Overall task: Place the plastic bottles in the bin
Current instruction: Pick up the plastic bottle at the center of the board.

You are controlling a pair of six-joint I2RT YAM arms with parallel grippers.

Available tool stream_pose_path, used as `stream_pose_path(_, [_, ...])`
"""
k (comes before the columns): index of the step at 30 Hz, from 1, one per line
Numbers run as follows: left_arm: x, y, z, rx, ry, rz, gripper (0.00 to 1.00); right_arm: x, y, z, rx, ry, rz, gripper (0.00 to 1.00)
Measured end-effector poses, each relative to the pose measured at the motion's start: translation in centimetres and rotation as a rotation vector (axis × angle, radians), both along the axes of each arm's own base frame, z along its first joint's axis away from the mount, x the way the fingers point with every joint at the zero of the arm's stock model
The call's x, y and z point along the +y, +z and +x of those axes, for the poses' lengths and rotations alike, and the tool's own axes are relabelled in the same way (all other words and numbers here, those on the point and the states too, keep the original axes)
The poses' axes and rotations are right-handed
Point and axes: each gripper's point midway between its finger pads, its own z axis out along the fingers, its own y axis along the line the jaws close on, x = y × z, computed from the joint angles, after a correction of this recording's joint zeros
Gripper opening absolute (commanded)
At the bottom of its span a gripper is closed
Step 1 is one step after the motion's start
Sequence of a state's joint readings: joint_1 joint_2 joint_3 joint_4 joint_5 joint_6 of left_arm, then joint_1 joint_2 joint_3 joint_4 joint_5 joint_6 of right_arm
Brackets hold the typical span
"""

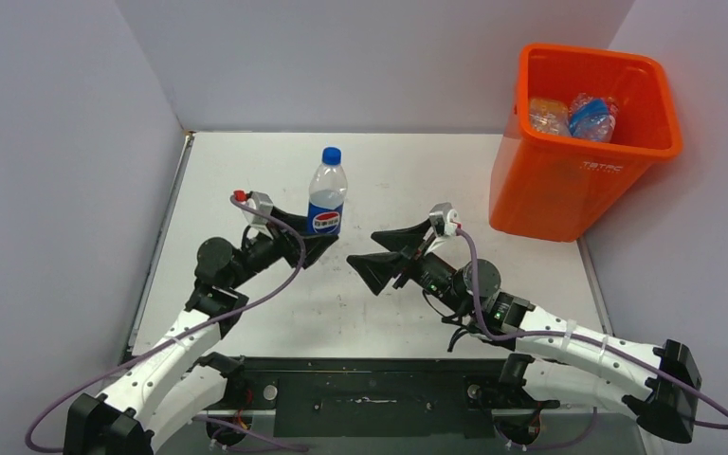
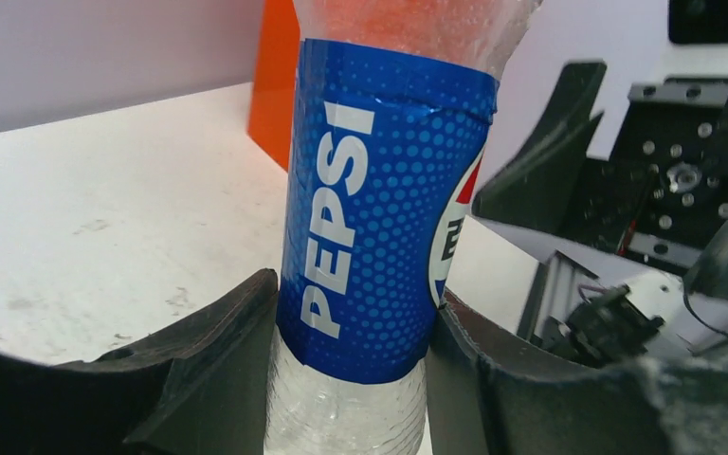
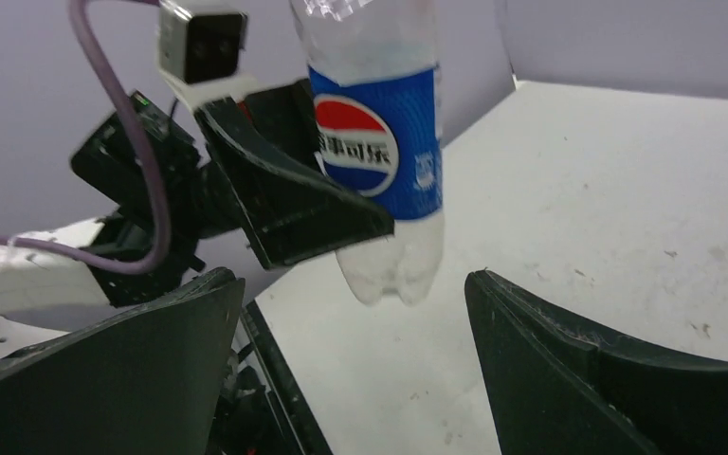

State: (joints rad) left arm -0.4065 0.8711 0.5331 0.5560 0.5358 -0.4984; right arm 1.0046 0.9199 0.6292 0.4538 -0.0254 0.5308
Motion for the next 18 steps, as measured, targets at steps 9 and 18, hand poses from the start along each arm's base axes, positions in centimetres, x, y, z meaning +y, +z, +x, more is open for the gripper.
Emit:
stream_pose_path(9, [-2.3,0.8,-5.9,-0.075,-0.221,-0.091,0.28,2.9,5.3,-2.5,-0.155,0.010,0.035,0.90])
stream_pose_path(18, [-3.3,1.3,-8.4,-0.103,-0.323,-0.097,0.28,4.3,5.4,-0.2,-0.169,-0.117,-0.057,0.96])
